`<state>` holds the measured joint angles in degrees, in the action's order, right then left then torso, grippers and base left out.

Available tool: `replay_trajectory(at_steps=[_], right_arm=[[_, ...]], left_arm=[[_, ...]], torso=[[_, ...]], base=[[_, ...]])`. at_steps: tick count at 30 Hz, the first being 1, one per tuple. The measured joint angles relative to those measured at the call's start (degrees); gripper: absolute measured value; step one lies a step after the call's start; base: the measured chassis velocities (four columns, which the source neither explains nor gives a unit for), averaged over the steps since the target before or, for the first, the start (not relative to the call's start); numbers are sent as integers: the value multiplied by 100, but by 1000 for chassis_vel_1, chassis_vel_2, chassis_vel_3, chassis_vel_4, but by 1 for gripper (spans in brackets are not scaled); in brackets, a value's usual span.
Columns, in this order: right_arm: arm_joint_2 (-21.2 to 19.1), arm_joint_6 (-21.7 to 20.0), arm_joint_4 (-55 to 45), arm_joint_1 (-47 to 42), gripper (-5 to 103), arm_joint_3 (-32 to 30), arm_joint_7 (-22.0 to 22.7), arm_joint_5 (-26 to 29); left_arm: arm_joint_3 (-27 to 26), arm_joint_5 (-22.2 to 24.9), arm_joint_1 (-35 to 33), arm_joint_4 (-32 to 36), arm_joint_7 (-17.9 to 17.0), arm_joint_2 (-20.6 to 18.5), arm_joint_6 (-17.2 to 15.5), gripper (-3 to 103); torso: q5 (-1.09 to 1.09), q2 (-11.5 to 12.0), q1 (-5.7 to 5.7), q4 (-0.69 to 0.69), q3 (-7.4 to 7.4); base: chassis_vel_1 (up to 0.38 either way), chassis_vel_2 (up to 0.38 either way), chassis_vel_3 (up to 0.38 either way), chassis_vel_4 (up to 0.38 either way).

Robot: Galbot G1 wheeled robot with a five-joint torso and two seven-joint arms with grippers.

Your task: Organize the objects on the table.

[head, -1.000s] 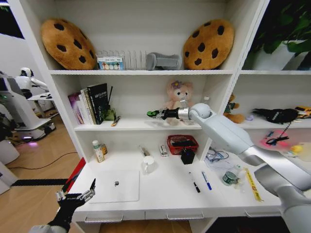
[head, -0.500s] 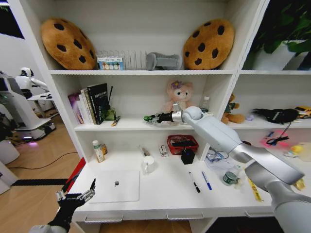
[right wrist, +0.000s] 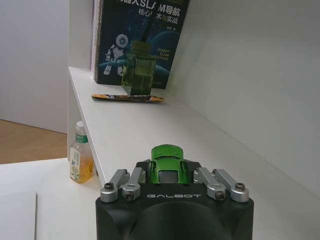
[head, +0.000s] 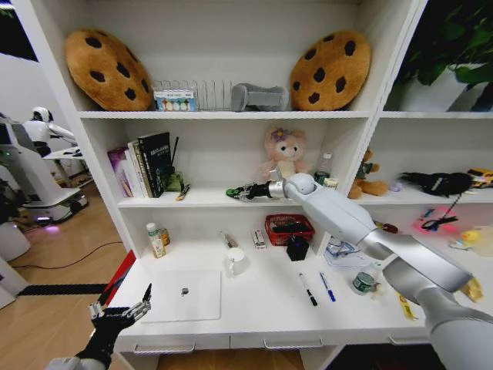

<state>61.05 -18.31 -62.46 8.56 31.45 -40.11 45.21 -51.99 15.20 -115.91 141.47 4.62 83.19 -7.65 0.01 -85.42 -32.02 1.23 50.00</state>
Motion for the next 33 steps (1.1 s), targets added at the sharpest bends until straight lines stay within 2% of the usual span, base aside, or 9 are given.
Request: replay_trajectory(at_steps=[5,8,12,14,19,21,25,27,33], right_arm=[[32,9,-30,-1,38,4,101,-4],[7,8,-132,4,54,2,179,42],[-19,9,-192,3,60,-10,274,98],[-44,5,-259,-22,76,-75,389,144],[-160,-74,-514,-64,86,-314,549,210],[-355,-160,-942,-162,96,-544,1086,358],[-749,-215,-1744,-474,100,-841,2024,741],[-818,-223,-1876,-548,100,-907,2112,783],[-1944,-310,-3990,-1761,100,-2283,3271,1289]], left_arm=[[0,0,0,0,0,0,0,100],[0,0,1,0,0,0,0,100],[0,0,0,0,0,0,0,100],[0,0,0,0,0,0,0,100],[0,0,0,0,0,0,0,100],[0,0,0,0,0,0,0,100],[0,0,0,0,0,0,0,100],[0,0,0,0,0,0,0,100],[0,0,0,0,0,0,0,100]], torso=[[0,0,0,0,0],[0,0,0,0,0],[0,0,0,1,0],[-1,0,0,1,0],[-1,0,0,0,0],[0,0,0,0,0],[-1,0,0,0,0],[-1,0,0,1,-1],[-1,0,0,-2,-1]], base=[[0,0,0,0],[0,0,0,0],[0,0,0,0],[0,0,0,0],[0,0,0,0],[0,0,0,0],[0,0,0,0],[0,0,0,0],[0,0,0,0]])
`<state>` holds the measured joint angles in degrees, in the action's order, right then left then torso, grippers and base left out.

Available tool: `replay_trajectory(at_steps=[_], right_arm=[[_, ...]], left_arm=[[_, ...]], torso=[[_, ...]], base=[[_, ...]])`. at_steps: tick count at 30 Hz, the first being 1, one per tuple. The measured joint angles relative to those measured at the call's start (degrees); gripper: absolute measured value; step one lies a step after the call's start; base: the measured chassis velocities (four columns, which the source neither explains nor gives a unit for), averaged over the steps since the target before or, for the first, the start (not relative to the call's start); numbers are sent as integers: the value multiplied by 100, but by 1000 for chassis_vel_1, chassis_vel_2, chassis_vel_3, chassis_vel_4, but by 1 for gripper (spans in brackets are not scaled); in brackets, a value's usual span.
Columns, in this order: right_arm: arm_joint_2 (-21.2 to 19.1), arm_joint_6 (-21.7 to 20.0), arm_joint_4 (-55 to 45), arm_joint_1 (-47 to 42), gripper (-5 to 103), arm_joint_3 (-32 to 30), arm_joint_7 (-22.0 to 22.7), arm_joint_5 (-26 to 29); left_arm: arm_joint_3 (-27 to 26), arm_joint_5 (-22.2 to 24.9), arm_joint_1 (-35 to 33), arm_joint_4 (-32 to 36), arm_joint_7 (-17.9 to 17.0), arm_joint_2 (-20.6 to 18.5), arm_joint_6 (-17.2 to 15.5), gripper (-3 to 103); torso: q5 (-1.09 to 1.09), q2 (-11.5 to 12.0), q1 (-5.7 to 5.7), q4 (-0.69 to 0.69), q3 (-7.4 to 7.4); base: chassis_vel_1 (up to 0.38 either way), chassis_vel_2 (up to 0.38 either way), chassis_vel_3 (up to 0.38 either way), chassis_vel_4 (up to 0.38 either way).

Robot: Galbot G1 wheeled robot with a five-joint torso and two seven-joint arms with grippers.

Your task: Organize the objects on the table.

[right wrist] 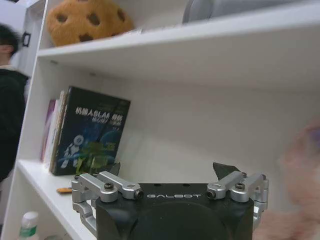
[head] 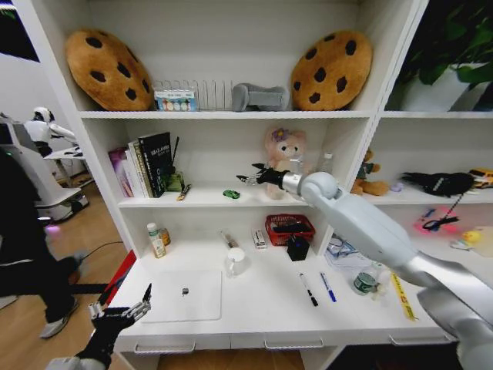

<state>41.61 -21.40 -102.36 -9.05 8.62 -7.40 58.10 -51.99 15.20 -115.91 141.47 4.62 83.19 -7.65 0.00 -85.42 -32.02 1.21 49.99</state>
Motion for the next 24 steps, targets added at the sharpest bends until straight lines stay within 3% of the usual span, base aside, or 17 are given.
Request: replay_trajectory(at_steps=[3,5,6,8,10,11,13,14,16,17,19,20,21,24], right_arm=[[-364,154,-480,-485,100,-427,419,106],[-818,547,-1147,-1666,100,-1257,1027,112],[-818,547,-1147,-1666,100,-1257,1027,112],[-971,634,-1804,-3038,100,-2470,1281,55],[-966,645,-1965,-3431,100,-2809,1321,29],[-722,716,-2451,-4874,100,-4052,1270,-140],[-371,860,-2689,-5899,100,-4849,1112,-418],[-371,860,-2689,-5899,100,-4849,1112,-418],[437,1149,-2964,-7430,100,-5758,824,-1093],[437,1149,-2964,-7430,100,-5758,824,-1093],[1037,1412,-3170,-8374,100,-6140,615,-1617],[1037,1412,-3170,-8374,100,-6140,615,-1617],[1534,1608,-3310,-8971,100,-6263,509,-1945],[2506,1984,-3317,-9597,100,-6292,198,-2582]], left_arm=[[0,0,0,0,0,0,0,100],[0,0,0,0,0,0,0,100],[0,0,0,0,0,0,0,100],[0,0,0,0,0,0,0,100],[0,0,0,0,0,-1,0,100],[-1,0,0,0,0,0,0,100],[-1,0,0,0,0,0,0,100],[-1,0,0,0,0,0,0,100],[0,0,0,0,0,0,0,100],[0,0,0,0,0,0,0,100],[0,0,0,0,0,0,0,100],[0,0,0,0,0,0,0,100],[0,0,0,0,0,0,0,100],[-1,0,0,0,0,0,-1,100]], torso=[[1,-1,1,4,0],[-3,-1,1,5,0],[-3,-1,1,5,0],[-1,-1,1,2,-1],[0,-1,2,3,-1],[-3,-1,1,1,0],[1,-1,1,0,-1],[1,-1,1,0,-1],[-7,-1,1,5,0],[-7,-1,1,5,0],[1,-1,1,5,0],[1,-1,1,5,0],[2,-1,2,4,0],[4,-2,2,3,-1]], base=[[0,0,0,0],[0,0,0,0],[0,0,0,0],[0,0,0,0],[0,0,0,0],[0,0,0,0],[0,0,0,0],[0,0,0,0],[0,0,0,0],[0,0,0,0],[0,0,0,0],[0,0,0,0],[0,0,0,0],[0,0,0,0]])
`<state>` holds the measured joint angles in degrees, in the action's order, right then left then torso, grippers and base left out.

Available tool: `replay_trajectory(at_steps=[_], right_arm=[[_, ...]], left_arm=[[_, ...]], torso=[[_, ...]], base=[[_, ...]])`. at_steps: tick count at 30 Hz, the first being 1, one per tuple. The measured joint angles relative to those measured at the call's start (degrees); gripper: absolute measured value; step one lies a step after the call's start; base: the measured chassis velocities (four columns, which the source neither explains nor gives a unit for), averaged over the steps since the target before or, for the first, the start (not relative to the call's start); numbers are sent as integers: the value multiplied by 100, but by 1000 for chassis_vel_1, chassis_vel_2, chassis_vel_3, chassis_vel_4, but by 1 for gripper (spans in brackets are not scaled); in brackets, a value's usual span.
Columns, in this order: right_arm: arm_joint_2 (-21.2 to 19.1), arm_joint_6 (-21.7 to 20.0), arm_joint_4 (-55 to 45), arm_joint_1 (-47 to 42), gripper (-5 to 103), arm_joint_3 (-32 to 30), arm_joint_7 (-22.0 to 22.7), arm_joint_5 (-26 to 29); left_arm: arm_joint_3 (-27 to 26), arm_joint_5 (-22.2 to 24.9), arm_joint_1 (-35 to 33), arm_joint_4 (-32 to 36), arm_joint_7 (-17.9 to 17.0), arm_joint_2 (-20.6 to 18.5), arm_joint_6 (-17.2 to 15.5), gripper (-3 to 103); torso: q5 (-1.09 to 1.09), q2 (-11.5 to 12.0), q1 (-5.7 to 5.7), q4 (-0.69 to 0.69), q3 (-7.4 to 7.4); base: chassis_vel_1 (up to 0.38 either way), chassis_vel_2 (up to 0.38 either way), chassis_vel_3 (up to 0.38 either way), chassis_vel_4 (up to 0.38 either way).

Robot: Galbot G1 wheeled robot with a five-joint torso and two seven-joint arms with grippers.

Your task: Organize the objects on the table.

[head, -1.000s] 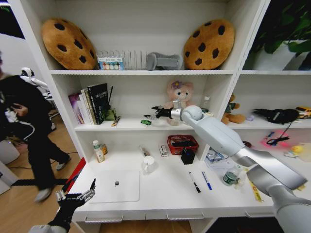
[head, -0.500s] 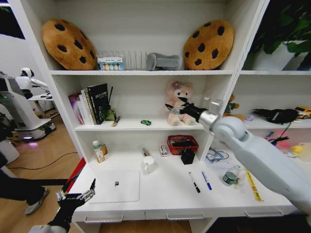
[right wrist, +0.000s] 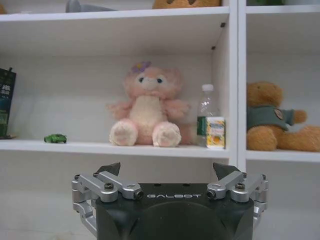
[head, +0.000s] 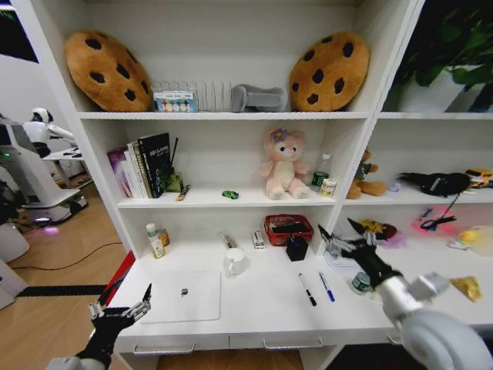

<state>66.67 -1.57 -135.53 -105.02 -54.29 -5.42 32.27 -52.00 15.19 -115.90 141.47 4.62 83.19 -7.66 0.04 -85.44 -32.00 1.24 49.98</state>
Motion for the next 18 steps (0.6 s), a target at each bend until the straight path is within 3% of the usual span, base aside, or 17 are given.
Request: replay_trajectory(at_steps=[6,10,12,18], right_arm=[[884,221,346,-293,100,92,-327,-497],[1010,332,503,-336,100,169,-329,-624],[1189,588,717,-365,100,343,-336,-900],[1350,508,778,-428,100,726,-328,-982]], left_arm=[[1,0,0,0,0,0,0,100],[0,0,0,0,-1,0,0,100],[0,0,0,0,0,0,0,100],[0,0,0,0,1,0,1,100]], torso=[[-2,1,-2,-2,1],[-2,1,-2,-1,1],[-3,2,-2,-2,1],[-3,1,-2,0,1]], base=[[0,0,0,0],[0,0,0,0],[0,0,0,0],[0,0,0,0]])
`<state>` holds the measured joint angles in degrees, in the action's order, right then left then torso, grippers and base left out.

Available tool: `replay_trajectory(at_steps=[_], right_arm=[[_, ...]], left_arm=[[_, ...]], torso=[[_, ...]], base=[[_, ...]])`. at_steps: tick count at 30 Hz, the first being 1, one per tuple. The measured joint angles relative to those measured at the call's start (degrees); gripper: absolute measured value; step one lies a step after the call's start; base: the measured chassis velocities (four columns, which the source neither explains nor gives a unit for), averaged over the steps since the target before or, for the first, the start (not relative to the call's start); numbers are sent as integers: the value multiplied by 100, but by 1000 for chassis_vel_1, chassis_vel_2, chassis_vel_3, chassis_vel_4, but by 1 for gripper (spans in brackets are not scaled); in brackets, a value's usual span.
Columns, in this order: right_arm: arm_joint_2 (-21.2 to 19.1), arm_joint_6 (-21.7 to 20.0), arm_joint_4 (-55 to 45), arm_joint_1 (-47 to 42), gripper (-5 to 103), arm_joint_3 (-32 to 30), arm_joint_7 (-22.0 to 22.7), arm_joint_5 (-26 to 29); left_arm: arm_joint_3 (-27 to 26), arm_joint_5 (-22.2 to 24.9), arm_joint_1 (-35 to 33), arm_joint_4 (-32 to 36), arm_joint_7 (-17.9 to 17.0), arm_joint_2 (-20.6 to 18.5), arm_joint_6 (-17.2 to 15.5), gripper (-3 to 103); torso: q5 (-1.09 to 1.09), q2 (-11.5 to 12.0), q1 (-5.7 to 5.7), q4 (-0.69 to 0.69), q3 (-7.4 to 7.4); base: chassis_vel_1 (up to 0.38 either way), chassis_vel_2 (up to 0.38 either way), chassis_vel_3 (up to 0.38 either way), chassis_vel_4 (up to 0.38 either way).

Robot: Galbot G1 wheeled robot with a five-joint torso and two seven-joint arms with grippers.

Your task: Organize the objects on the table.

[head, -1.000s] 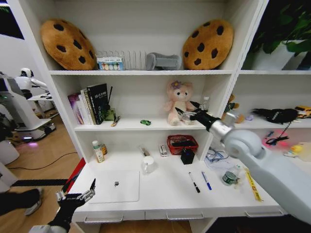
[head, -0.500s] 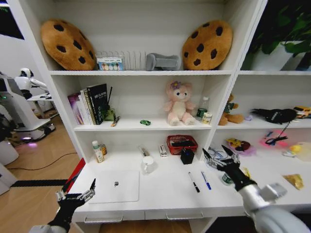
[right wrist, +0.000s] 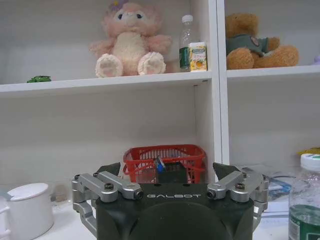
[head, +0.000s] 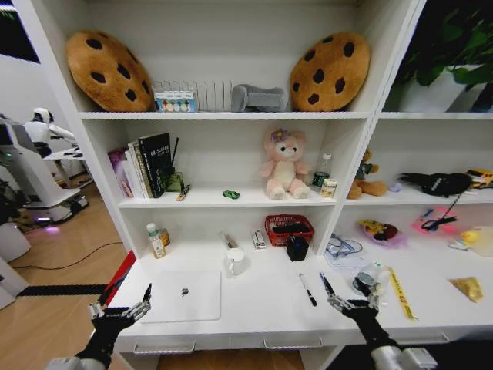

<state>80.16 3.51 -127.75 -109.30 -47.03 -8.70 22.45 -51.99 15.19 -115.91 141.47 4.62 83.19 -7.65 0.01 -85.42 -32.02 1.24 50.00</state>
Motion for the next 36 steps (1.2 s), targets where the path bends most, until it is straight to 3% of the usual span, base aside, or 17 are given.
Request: replay_trajectory(at_steps=[19,21,23,25,28,31,36], right_arm=[[-194,-237,693,613,100,451,-13,78],[-234,-733,708,752,100,565,11,-10],[-260,-964,688,847,100,676,99,-29],[-337,-1368,631,1066,100,1054,572,187],[-372,-1510,628,1163,100,1172,730,274],[-546,-1859,873,1611,100,1549,1196,484],[-662,-1978,1163,1951,100,1707,1338,583]], left_arm=[[2,0,0,0,1,1,0,100],[2,0,0,0,1,0,0,100],[2,0,0,0,1,0,0,100],[2,0,0,0,1,1,0,100],[1,1,0,0,1,0,0,100],[0,0,0,0,1,0,0,100],[0,0,1,0,0,0,0,100]], torso=[[-4,1,-1,0,1],[-1,1,-1,-3,1],[0,1,-1,2,1],[0,1,-1,0,1],[3,1,-1,0,1],[2,1,-2,-2,0],[-2,1,-2,0,1]], base=[[-98,-91,98,84],[-67,-120,128,137],[-54,-95,45,93],[0,0,0,0],[0,0,0,0],[60,64,-39,-28],[12,5,-4,-5]])
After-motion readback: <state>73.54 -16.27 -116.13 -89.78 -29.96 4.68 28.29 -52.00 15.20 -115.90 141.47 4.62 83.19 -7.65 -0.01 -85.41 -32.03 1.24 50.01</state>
